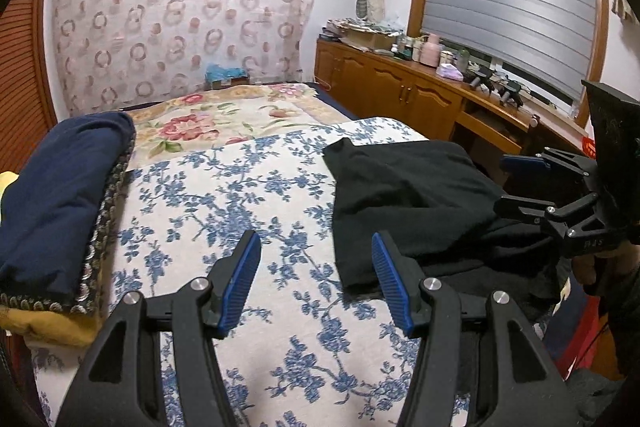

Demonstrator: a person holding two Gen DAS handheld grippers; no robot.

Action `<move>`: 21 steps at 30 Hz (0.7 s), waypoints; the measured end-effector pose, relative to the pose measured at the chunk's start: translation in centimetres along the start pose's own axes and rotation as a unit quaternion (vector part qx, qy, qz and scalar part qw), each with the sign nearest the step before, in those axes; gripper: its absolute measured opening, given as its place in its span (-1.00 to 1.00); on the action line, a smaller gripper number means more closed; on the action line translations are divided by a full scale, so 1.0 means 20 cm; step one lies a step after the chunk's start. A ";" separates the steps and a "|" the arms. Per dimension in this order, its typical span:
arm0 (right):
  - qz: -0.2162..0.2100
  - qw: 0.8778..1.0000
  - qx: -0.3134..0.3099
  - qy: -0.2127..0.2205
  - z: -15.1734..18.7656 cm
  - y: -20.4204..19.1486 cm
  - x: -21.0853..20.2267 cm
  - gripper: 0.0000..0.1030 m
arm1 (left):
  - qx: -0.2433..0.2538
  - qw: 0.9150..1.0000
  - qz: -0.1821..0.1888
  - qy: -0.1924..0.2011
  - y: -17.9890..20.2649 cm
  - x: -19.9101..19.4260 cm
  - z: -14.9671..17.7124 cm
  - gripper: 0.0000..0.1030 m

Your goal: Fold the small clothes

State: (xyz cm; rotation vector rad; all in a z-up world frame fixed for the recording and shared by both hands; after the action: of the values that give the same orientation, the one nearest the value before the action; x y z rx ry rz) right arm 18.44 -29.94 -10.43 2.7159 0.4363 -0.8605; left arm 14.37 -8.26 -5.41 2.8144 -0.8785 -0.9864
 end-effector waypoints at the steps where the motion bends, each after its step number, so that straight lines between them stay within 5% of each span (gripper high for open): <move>1: -0.004 1.000 -0.006 0.000 -0.01 -0.02 0.01 0.54 | -0.001 1.000 -0.004 0.001 -0.02 -0.01 0.00 0.10; 15: -0.084 0.990 -0.076 -0.088 0.05 -0.45 0.40 0.54 | -0.025 0.999 -0.023 0.013 -0.16 -0.07 0.05 0.10; 21: -0.063 0.983 -0.120 -0.122 0.12 -0.52 0.54 0.34 | -0.024 0.999 -0.020 0.012 -0.16 -0.07 0.06 0.10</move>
State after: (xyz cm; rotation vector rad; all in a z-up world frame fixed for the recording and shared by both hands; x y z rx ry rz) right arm 21.82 -18.90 -20.33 2.3477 0.6193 -1.0831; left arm 14.26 -4.66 -6.21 2.8081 -0.7864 -0.9624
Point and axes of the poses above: each gripper's, at about its wrist camera, not at the fingertips, and x roughly the way its jaws point, y to its right, z to its underside, the point moved 7 cm from there along x, roughly the way its jaws point, and after that the axes turned 9 degrees about z, right-handed, at the moved point
